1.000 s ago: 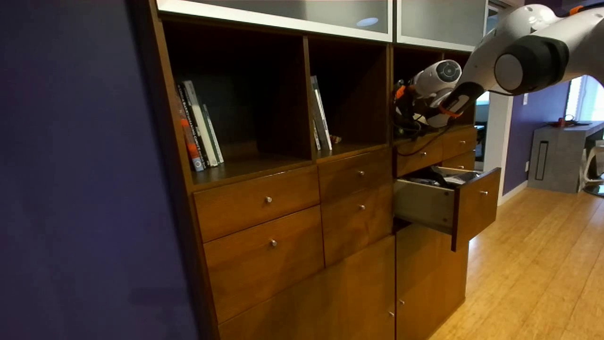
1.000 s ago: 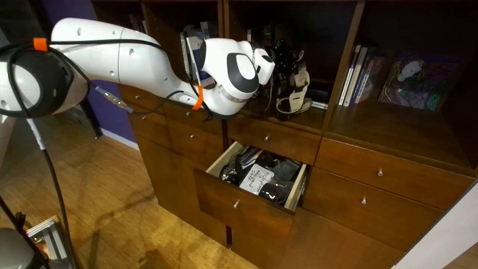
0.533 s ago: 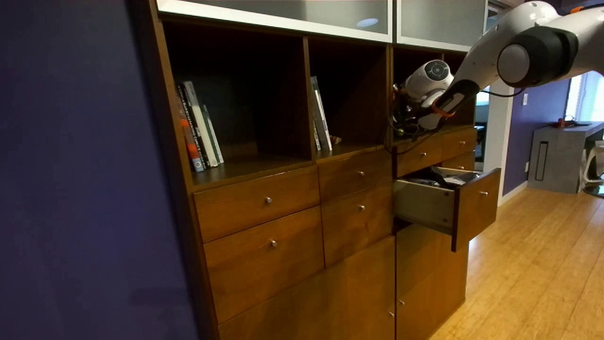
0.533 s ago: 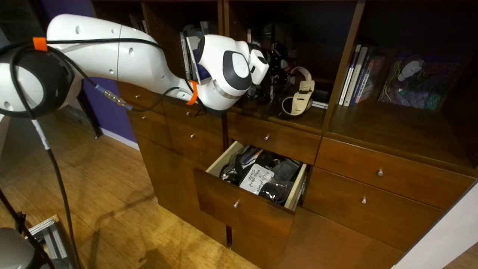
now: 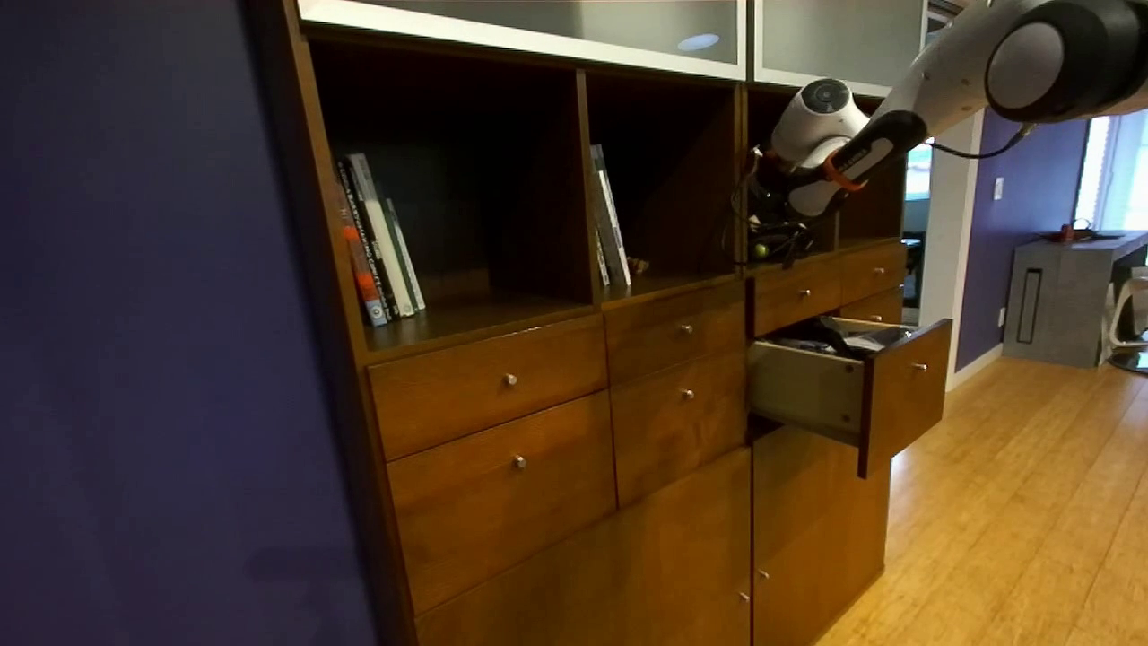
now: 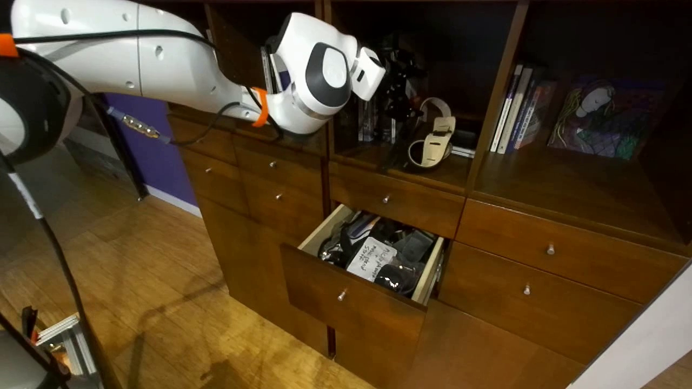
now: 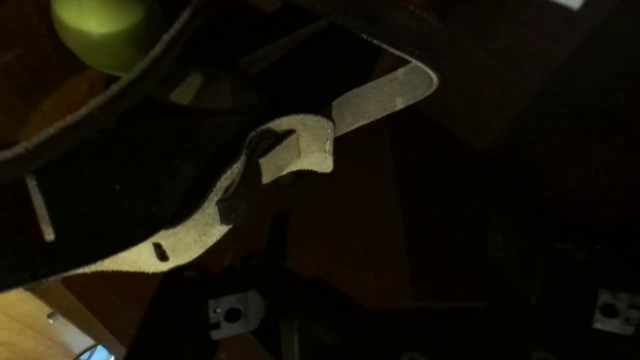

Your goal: Place the belt.on the shelf

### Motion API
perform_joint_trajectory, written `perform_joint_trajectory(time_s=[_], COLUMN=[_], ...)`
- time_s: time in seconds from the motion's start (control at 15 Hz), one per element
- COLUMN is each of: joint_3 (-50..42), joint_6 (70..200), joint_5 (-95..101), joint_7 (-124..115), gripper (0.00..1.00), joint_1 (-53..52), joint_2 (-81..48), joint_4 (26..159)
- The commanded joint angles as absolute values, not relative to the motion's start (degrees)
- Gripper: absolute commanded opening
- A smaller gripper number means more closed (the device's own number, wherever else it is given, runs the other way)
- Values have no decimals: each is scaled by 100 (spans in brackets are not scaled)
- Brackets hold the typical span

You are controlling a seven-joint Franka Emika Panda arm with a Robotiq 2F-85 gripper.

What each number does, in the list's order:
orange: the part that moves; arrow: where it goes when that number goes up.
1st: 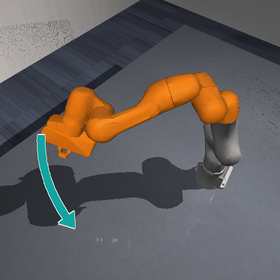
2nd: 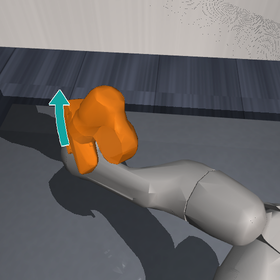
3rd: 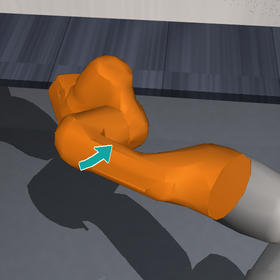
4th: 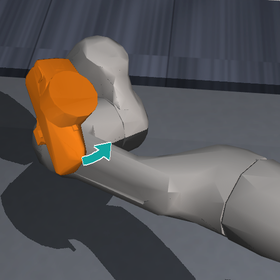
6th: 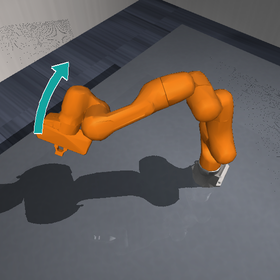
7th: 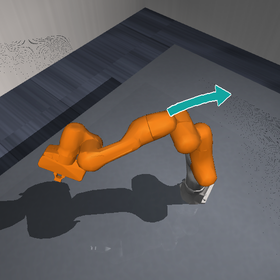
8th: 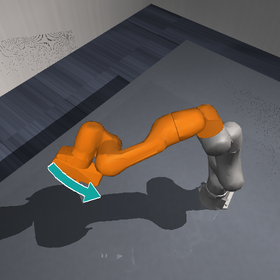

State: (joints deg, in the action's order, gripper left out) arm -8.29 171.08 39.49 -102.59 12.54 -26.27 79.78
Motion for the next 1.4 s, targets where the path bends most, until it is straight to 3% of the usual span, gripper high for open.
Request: perform_joint_trajectory(time_s=[0.0,0.47,0.53,1.0,1.27,1.33], joint_3=[-347,224,-15,1681,1442,465], joint_6=[16392,16284,16415,16111,14610,14225], joint_5=[3569,2273,1630,-979,-1853,-1894], joint_7=[-9523,-8314,-7870,-5094,-3291,-2929], gripper=[100,100,100,100,100,100], joint_1=[1545,2401,2244,3770,3870,3043], joint_2=[-2071,-1435,-1310,-188,666,850], joint_4=[8304,9149,9389,10163,10379,10404])
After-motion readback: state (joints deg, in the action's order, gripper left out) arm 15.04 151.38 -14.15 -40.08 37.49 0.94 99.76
